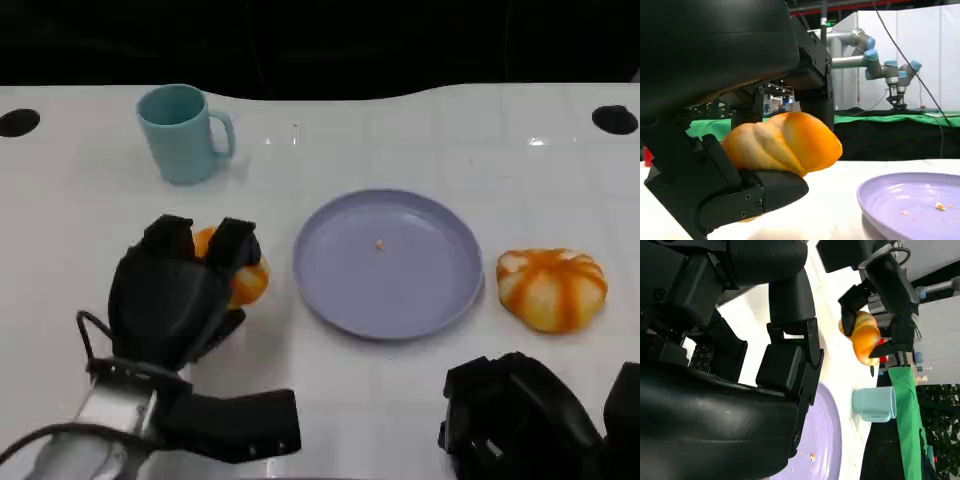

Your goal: Grasp the bread from the table and place it into the plate.

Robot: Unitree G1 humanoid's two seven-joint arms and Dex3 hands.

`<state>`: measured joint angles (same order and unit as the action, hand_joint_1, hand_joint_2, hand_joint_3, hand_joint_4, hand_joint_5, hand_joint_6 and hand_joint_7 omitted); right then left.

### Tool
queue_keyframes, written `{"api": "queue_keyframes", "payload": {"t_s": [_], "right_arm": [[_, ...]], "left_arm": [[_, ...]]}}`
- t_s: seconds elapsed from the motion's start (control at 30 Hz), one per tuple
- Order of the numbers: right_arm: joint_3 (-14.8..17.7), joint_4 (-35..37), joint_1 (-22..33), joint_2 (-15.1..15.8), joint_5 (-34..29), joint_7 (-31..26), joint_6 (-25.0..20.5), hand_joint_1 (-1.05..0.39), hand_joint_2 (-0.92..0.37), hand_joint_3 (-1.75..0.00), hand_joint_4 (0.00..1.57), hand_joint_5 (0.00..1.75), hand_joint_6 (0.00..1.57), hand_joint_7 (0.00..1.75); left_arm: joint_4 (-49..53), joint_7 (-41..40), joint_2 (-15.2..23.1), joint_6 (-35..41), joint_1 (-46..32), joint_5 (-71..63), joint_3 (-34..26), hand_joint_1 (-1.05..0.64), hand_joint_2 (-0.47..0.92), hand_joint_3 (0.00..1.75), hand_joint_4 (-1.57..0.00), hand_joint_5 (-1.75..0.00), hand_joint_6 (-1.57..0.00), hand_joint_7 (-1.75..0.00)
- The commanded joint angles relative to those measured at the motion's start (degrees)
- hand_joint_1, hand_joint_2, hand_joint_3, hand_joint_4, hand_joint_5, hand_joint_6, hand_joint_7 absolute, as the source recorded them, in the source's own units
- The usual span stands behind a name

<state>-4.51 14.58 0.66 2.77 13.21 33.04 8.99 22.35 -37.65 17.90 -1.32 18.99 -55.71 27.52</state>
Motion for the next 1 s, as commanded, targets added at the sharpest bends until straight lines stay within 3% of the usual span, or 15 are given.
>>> {"api": "queue_keyframes", "payload": {"t_s": [0.03,0.23,0.4,0.7,1.0], "right_arm": [[0.2,-1.4,0.9,-0.1,1.1,0.0,-1.2,-1.05,-0.05,-1.32,1.53,1.3,1.57,0.98],[-0.3,-0.4,0.4,-0.2,-1.1,-0.9,0.9,-1.05,-0.06,-1.33,1.53,1.3,1.57,1.01],[-0.6,-1.6,0.6,0.0,-1.0,-1.0,-0.3,-1.05,-0.01,-1.38,1.54,1.3,1.57,1.0],[0.1,-0.7,0.5,0.8,-0.9,-0.1,0.4,-1.05,0.02,-1.42,1.55,1.28,1.57,0.98],[0.2,-0.2,0.3,1.0,-1.4,-0.2,0.6,-1.05,0.0,-1.39,1.55,1.28,1.57,0.99]], "left_arm": [[-2.3,1.4,1.7,-2.1,3.0,0.7,-1.5,-0.24,0.42,1.22,-0.97,-1.75,-0.68,-1.75],[-1.4,2.6,0.9,-6.5,6.1,3.0,-2.3,-0.26,0.32,1.38,-0.98,-1.75,-0.71,-1.75],[-0.9,5.5,-1.1,-8.3,8.1,5.3,-2.4,-0.25,0.26,1.46,-1.01,-1.75,-0.76,-1.75],[4.8,13.5,-6.6,-16.1,12.4,14.1,-2.2,-0.23,0.24,1.55,-1.05,-1.75,-0.84,-1.75],[15.2,14.3,-12.4,-19.2,19.1,15.0,-1.0,-0.29,0.27,1.55,-1.08,-1.75,-0.86,-1.75]]}}
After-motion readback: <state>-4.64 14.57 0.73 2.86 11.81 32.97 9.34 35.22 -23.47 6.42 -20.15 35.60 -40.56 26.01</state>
